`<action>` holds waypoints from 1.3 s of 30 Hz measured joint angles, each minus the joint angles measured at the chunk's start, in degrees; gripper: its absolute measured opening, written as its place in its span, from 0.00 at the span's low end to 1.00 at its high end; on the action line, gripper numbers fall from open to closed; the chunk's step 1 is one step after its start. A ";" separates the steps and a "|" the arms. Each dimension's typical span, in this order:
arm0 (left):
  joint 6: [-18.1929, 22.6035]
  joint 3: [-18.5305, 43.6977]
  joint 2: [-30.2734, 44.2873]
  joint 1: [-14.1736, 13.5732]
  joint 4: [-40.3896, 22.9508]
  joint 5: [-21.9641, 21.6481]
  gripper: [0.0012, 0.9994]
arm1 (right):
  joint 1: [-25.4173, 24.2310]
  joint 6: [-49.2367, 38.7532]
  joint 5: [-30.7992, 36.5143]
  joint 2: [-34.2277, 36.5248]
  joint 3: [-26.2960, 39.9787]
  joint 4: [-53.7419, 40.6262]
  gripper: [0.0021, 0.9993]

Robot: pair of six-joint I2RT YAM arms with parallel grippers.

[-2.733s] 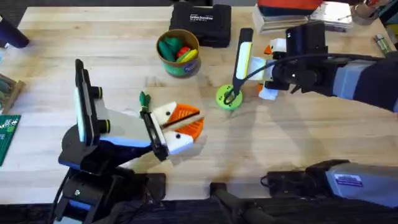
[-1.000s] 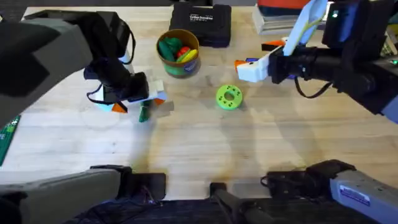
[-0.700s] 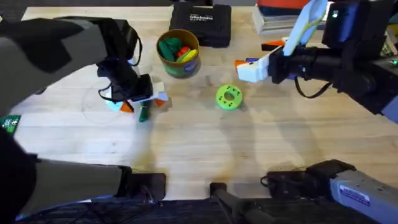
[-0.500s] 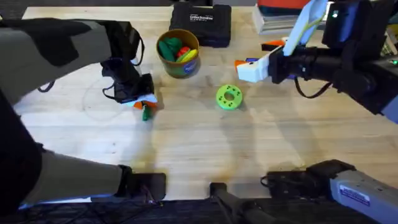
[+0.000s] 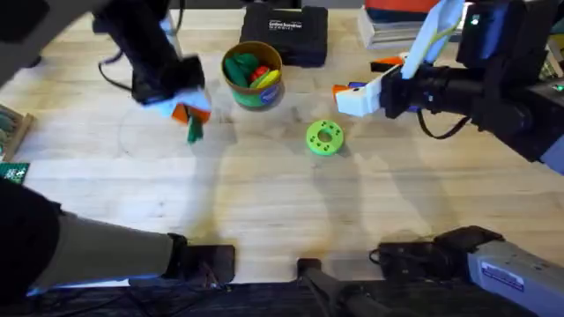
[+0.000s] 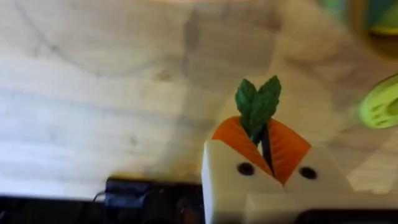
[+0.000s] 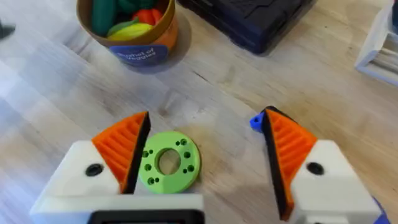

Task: Pick up the gripper from the table and insert it into the empty holder that is missing its gripper. Then pick up a screw, insert it into the mounting hole, and use the screwdriver to tighten it. Finally, clean up the table by picking up the vegetable and placing it into the bucket.

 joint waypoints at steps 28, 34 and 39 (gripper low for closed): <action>27.74 4.76 2.68 -9.22 34.95 12.98 0.67 | 0.00 0.02 0.00 -0.02 0.00 0.00 0.99; 27.96 4.76 3.86 -9.22 34.82 12.54 0.99 | 0.00 0.02 0.00 0.00 0.00 0.00 0.99; 28.08 4.76 0.93 -9.22 32.82 12.18 0.99 | 0.00 0.61 0.01 -0.85 0.00 -1.32 0.99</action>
